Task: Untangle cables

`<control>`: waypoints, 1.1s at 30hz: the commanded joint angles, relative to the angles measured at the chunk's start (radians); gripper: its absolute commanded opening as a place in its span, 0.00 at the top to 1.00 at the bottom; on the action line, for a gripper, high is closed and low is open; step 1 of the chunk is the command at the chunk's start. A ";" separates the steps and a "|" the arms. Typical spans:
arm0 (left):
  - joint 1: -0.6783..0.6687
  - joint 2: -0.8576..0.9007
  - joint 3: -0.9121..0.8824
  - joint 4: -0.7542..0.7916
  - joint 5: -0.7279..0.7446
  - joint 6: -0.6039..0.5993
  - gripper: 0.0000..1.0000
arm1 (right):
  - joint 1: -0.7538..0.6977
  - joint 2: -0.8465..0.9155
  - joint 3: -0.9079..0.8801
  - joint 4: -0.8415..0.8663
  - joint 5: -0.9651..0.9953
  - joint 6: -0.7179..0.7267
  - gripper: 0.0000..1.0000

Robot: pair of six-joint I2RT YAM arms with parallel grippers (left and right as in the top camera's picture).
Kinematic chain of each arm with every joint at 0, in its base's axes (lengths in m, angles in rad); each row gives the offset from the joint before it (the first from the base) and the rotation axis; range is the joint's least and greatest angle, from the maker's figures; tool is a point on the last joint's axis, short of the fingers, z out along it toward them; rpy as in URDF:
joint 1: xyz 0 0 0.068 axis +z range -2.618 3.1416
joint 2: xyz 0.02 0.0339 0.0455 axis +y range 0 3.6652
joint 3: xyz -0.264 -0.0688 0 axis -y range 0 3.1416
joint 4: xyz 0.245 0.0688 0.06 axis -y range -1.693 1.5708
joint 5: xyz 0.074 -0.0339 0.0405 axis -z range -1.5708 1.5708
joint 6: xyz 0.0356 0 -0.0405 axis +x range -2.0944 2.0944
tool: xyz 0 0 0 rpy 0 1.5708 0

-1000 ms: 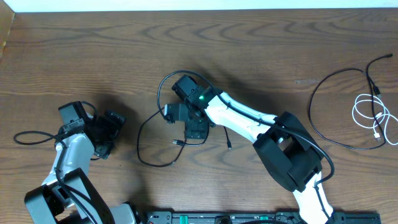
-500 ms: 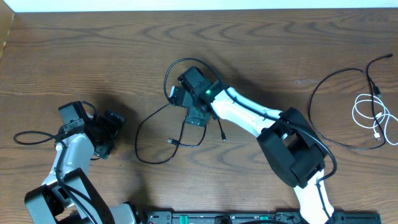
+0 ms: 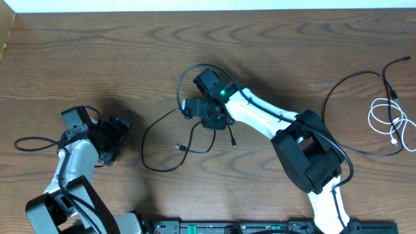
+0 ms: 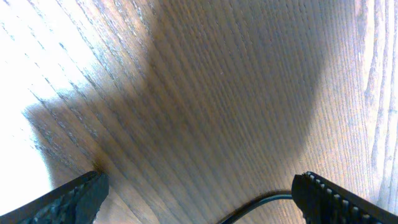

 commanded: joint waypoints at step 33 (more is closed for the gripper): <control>0.007 0.010 -0.006 -0.017 -0.032 -0.009 0.00 | -0.329 -0.053 0.022 -0.014 0.288 0.539 0.99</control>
